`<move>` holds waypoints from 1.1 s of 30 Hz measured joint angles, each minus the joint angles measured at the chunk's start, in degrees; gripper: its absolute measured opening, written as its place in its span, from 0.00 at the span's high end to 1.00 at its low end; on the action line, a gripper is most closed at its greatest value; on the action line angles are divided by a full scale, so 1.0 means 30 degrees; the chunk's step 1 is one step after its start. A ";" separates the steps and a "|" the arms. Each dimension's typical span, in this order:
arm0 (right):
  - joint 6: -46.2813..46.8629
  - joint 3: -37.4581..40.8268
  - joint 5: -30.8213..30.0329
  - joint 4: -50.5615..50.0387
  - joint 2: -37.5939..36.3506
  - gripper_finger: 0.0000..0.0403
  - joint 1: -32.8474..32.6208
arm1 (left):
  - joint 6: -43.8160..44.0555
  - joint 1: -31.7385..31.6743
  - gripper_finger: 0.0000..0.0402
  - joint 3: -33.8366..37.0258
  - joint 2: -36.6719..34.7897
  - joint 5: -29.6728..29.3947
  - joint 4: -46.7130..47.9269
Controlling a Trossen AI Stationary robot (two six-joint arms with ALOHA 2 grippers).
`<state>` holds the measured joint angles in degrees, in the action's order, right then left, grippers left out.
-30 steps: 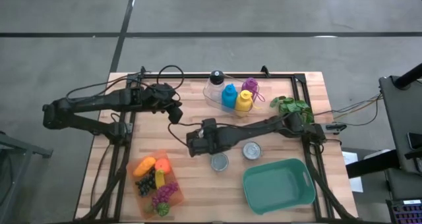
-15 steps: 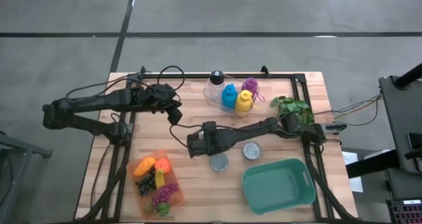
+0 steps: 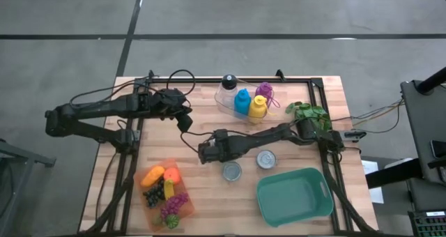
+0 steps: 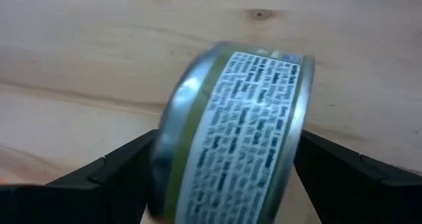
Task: Pick & Place Food Item
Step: Put the top green tuna can into the green bin
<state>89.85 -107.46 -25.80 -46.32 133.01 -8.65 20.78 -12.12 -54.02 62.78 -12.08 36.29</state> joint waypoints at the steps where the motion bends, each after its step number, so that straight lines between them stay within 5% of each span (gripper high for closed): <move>1: 0.0004 0.0050 0.0040 -0.0037 0.0001 0.18 0.0027 | 0.0000 0.0000 1.00 0.0000 0.0000 0.0000 0.0000; 8: 0.0034 0.0296 0.0117 0.0024 -0.0007 0.22 0.0031 | 0.0003 -0.0004 1.00 0.0000 0.0000 0.0000 0.0000; 22: -0.1109 0.0009 0.0044 0.0108 -0.0007 0.67 0.0017 | 0.0007 -0.0007 1.00 0.0007 0.0000 0.0000 0.0000; 33: -0.2498 0.0007 0.0118 0.0084 -0.0116 0.68 0.0017 | 0.0015 -0.0007 1.00 0.0007 0.0000 0.0000 0.0000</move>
<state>82.35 -107.44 -25.45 -46.07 132.66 -8.60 20.82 -12.14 -54.00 62.78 -12.08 36.29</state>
